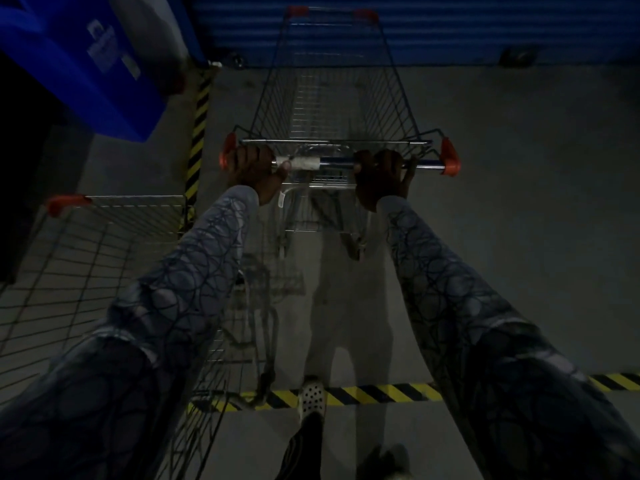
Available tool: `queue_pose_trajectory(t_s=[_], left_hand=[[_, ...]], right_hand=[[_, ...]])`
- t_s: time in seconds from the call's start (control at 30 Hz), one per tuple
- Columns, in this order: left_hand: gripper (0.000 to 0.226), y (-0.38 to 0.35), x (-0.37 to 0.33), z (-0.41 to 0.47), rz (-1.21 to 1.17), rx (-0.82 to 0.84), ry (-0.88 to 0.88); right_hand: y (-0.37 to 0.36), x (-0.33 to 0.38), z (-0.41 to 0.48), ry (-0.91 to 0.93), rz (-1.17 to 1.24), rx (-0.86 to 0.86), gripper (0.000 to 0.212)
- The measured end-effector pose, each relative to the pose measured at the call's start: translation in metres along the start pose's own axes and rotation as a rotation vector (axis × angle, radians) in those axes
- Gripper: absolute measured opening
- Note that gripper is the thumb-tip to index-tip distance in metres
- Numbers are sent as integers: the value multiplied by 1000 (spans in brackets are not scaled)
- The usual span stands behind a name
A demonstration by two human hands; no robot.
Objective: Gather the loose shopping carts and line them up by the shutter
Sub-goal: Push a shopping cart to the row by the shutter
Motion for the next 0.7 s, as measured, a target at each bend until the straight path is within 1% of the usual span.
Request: queue_pose_trajectory(t_s=[0.03,0.1,0.2,0.3,0.4,0.53,0.63,0.7], left_hand=[[59,0,-2,0,-27,59,24],[68,7,-7,-5,-74,113,58],[88,26,-14,-23,-90,249,115],[98,43,-21,-50,-94,318,161],[99,59,-27,-84,-109,374,177],[85,84,-31,-128,-35,413,158],[92,107,-42,-171,-109,394,211],[91,120,-51,-198,-110,369,206]], right_hand=[[1,-1,0,6,-2,-12,42],[4,-4,-6,12,-9,-17,41],[7,-7,-24,17,-5,6,41],[12,-13,-52,33,7,27,40],[19,-19,-89,35,14,44,40],[30,-17,-142,40,22,69,42],[36,-19,-188,44,13,116,46],[39,-25,-217,48,19,135,47]])
Point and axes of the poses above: each hand's wrist, its own z-axis towards the middle knuckle, its own y-axis out of the back of the hand, x = y × z, the point moved 2 cm from there along z, towards the middle knuckle, and after that the axes turned 1 degree about -x, right-handed, at the moved point
